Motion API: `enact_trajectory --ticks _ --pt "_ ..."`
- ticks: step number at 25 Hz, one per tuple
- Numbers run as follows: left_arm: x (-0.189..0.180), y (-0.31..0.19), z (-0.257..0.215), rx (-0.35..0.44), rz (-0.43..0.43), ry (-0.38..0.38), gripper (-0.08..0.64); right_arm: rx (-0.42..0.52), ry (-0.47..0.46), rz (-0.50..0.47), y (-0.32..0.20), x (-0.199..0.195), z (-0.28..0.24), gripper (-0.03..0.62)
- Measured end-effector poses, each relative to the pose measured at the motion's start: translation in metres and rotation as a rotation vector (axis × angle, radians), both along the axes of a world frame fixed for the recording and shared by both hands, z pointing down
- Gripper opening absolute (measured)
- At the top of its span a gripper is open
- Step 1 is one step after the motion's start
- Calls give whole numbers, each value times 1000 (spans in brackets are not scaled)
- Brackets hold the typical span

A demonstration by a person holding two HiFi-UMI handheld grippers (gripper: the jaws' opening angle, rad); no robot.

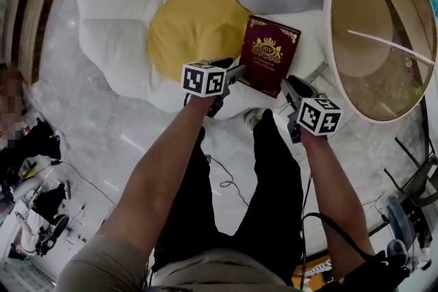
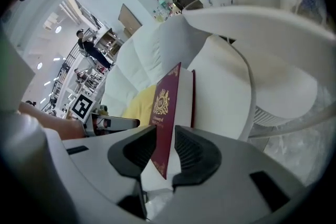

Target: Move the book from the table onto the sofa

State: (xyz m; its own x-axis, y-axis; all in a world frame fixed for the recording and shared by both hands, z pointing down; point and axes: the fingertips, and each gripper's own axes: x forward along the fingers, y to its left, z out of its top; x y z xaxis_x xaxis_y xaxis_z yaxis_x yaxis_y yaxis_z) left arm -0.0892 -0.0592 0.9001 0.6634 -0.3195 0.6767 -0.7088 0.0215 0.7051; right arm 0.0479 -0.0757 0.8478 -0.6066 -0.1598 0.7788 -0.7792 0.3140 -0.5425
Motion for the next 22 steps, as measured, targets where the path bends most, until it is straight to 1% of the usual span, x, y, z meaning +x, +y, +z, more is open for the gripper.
enact_trajectory --ticks 3,5,7,9,11,13,15,17,20,22 --pt "-9 11 -33 13 30 -14 199 40 19 -36 6 1 -33 110" --pt "-10 18 -62 30 62 -9 199 72 32 -68 11 0 -59 109" --pt "-9 26 -95 40 81 23 199 96 21 -75 19 -4 -90 93" --pt "-9 34 -134 54 92 61 199 122 -9 -73 30 -11 -125 60" --pt "-8 37 -175 92 121 89 199 149 -52 -67 38 -19 -161 35" --pt "-6 40 -213 135 167 96 174 155 -103 -42 47 -26 -195 21" --pt "-6 53 -245 166 225 80 105 149 -126 -36 65 -29 -223 14" --pt "-7 66 -276 191 283 64 55 180 -105 -92 84 -33 -249 14" --pt "-11 84 -323 215 350 59 9 268 -65 -214 113 -45 -292 14" --pt "-13 98 -355 244 393 60 8 311 -70 -248 132 -51 -322 14"
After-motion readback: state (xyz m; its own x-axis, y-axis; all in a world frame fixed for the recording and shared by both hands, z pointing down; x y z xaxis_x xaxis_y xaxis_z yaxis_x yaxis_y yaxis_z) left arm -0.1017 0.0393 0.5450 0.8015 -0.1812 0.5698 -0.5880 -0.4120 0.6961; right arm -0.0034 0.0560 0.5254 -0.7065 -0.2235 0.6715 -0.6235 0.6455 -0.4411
